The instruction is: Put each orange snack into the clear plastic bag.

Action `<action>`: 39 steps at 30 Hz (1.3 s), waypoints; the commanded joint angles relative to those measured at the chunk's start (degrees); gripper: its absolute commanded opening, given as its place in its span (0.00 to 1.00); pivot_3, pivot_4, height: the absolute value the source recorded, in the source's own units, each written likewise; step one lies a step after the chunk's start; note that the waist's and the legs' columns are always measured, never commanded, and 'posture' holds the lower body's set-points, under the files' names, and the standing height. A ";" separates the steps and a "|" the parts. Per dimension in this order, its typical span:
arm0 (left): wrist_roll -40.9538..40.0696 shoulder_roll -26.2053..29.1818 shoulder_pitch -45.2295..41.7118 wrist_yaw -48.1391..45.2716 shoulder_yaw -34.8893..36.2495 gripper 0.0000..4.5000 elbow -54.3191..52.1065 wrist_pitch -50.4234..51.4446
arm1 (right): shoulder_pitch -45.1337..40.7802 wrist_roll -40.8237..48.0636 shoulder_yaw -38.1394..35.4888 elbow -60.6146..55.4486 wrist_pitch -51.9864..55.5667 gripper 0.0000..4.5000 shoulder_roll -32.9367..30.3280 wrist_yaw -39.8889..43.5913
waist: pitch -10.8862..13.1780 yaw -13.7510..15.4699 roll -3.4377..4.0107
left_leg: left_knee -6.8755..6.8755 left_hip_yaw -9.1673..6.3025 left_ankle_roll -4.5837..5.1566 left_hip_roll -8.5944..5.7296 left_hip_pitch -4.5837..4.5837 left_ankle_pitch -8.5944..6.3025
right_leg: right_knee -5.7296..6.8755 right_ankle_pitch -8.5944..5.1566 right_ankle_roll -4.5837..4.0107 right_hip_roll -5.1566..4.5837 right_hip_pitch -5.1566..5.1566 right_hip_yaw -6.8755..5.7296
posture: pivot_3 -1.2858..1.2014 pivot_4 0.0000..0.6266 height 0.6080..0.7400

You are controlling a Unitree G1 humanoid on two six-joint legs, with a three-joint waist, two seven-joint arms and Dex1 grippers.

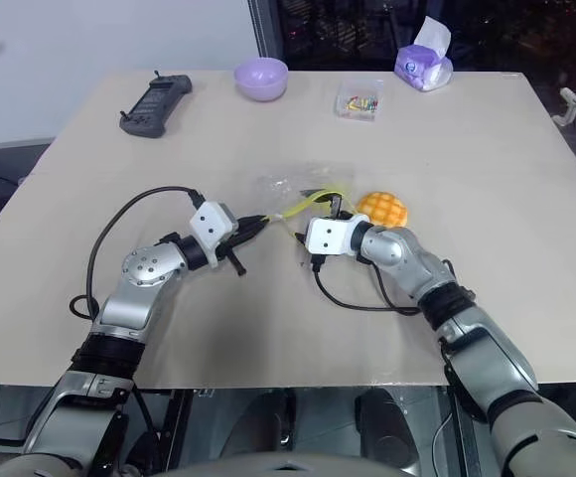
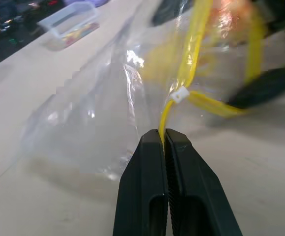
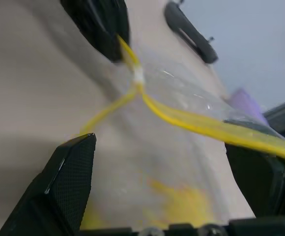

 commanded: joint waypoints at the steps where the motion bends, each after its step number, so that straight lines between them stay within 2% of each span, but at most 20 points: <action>1: -0.11 -0.95 0.67 2.04 1.37 0.00 -1.51 -0.27 | 5.03 14.49 -6.92 -13.99 11.72 0.99 -2.77 10.23 | 0.00 0.36 0.00 | 0.04 -0.05 0.02 0.00 -0.05 -0.01 | -0.01 0.00 0.00 0.00 0.01 -0.04 | 0.52 0.24 1.00; 4: -0.04 -1.88 0.80 2.95 1.11 0.00 -2.33 0.28 | 8.98 24.01 -11.60 -22.97 23.85 0.99 -4.64 15.41 | 0.00 0.87 0.00 | 0.16 -0.20 0.08 -0.02 -0.10 -0.05 | 0.01 0.00 0.00 -0.02 0.06 -0.11 | 0.52 0.24 1.00; 7: -0.05 -2.72 0.91 3.77 1.08 0.00 -2.94 0.92 | 11.29 30.54 -16.55 -28.58 32.76 0.99 -6.11 16.59 | 0.00 1.22 0.00 | 0.23 -0.25 0.09 -0.02 -0.08 -0.05 | 0.08 0.00 0.00 -0.01 0.07 -0.12 | 0.52 0.24 1.00; 14: 0.22 -3.15 1.79 4.11 0.75 0.00 -3.71 1.26 | 10.10 33.40 -26.50 -23.72 47.80 0.99 -5.11 6.56 | 0.00 1.56 0.00 | 0.26 -0.15 0.08 -0.03 -0.07 -0.05 | 0.10 0.00 0.00 0.01 0.08 -0.13 | 0.52 0.24 1.00; 19: -0.05 -3.15 1.45 3.17 0.32 0.00 -3.77 1.03 | 11.20 30.15 -25.16 -16.82 49.12 0.99 -3.61 4.68 | 0.00 1.40 0.00 | 0.24 -0.10 0.08 -0.02 -0.07 -0.05 | 0.08 0.00 0.00 0.02 0.07 -0.12 | 0.52 0.24 1.00; 29: 0.26 -2.59 0.68 2.83 0.65 0.00 -2.14 0.42 | 11.54 29.40 -23.11 -12.01 52.86 0.99 -2.06 6.46 | -0.08 1.38 -0.06 | 0.26 -0.10 0.08 -0.01 -0.01 -0.05 | 0.12 0.01 0.00 0.03 0.11 -0.12 | 0.52 0.24 1.00; 31: 0.38 -2.68 0.61 2.82 0.54 0.00 -2.10 0.33 | 11.34 28.60 -22.73 -10.47 54.41 0.83 -2.11 5.87 | -0.12 1.36 -0.10 | 0.28 -0.10 0.09 -0.01 0.00 -0.05 | 0.12 0.01 0.01 0.02 0.13 -0.12 | 0.52 0.24 1.00; 32: 0.44 -2.70 0.56 2.80 0.50 0.00 -2.03 0.28 | 11.26 28.27 -22.66 -9.85 54.46 0.81 -2.18 5.76 | -0.16 1.37 -0.15 | 0.28 -0.10 0.09 -0.01 0.00 -0.05 | 0.12 0.01 0.01 0.02 0.13 -0.12 | 0.52 0.24 1.00; 33: 0.55 -2.68 0.56 2.74 0.41 0.00 -2.00 0.19 | 11.25 28.01 -22.41 -9.50 54.54 0.70 -2.35 6.09 | -0.19 1.39 -0.17 | 0.29 -0.11 0.08 -0.01 0.02 -0.05 | 0.12 0.01 0.01 0.03 0.14 -0.12 | 0.52 0.24 1.00; 35: 0.63 -2.70 0.61 2.67 0.37 0.00 -2.12 0.16 | 11.13 27.37 -22.29 -8.89 54.62 0.60 -2.44 5.72 | -0.21 1.41 -0.19 | 0.29 -0.11 0.09 -0.01 0.03 -0.05 | 0.12 0.01 0.01 0.03 0.16 -0.13 | 0.52 0.24 1.00; 36: 0.66 -2.73 0.62 2.65 0.36 0.00 -2.22 0.17 | 11.02 27.18 -22.30 -8.57 54.52 0.60 -2.40 5.57 | -0.24 1.42 -0.20 | 0.29 -0.11 0.09 -0.01 0.03 -0.05 | 0.12 0.01 0.01 0.03 0.17 -0.13 | 0.52 0.24 1.00; 37: 0.65 -2.77 0.66 2.62 0.37 0.00 -2.35 0.24 | 10.95 27.00 -22.43 -8.38 54.32 0.49 -2.30 5.24 | -0.26 1.42 -0.23 | 0.29 -0.12 0.09 -0.01 0.05 -0.05 | 0.12 0.01 0.01 0.03 0.19 -0.14 | 0.52 0.24 1.00; 38: 0.64 -2.81 0.70 2.57 0.36 0.00 -2.47 0.30 | 10.86 26.99 -22.62 -8.30 54.14 0.44 -2.12 4.98 | -0.27 1.43 -0.24 | 0.30 -0.13 0.09 -0.01 0.08 -0.05 | 0.11 0.01 0.01 0.02 0.24 -0.14 | 0.52 0.24 1.00; 39: 0.65 -2.84 0.73 2.53 0.36 0.00 -2.53 0.32 | 10.80 26.99 -22.76 -8.25 54.01 0.33 -2.00 4.81 | -0.27 1.46 -0.24 | 0.30 -0.14 0.09 -0.01 0.16 -0.05 | 0.09 0.01 0.01 0.03 0.35 -0.16 | 0.52 0.24 1.00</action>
